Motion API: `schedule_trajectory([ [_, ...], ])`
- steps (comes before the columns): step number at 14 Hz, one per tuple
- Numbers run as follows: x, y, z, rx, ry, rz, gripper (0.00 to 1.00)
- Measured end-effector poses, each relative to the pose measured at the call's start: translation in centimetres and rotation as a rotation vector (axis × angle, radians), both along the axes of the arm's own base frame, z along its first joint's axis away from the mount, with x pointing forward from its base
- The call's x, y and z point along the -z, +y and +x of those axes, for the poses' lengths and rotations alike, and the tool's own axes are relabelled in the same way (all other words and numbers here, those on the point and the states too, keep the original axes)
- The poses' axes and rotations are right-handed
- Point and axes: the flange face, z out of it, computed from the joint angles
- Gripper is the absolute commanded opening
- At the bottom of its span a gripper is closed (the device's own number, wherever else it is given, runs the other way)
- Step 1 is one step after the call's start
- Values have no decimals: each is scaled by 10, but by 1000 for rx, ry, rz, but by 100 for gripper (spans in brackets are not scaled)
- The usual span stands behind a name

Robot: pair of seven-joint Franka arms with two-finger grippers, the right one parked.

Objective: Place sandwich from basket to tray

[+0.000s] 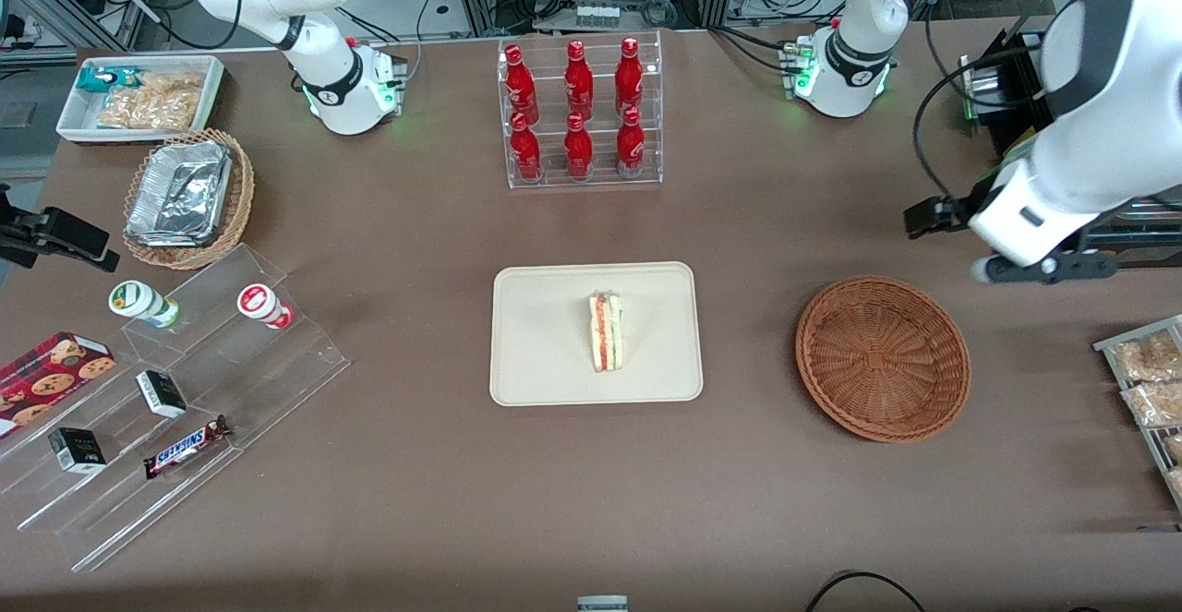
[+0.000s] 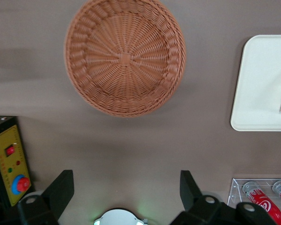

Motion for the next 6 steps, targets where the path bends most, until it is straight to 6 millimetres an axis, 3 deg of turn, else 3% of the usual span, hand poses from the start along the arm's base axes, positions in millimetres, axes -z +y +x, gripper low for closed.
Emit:
schedule_trajectory([
  [3, -29, 19, -10, -8, -68, 54, 100],
  [6, -42, 26, -10, -18, -125, 59, 100],
])
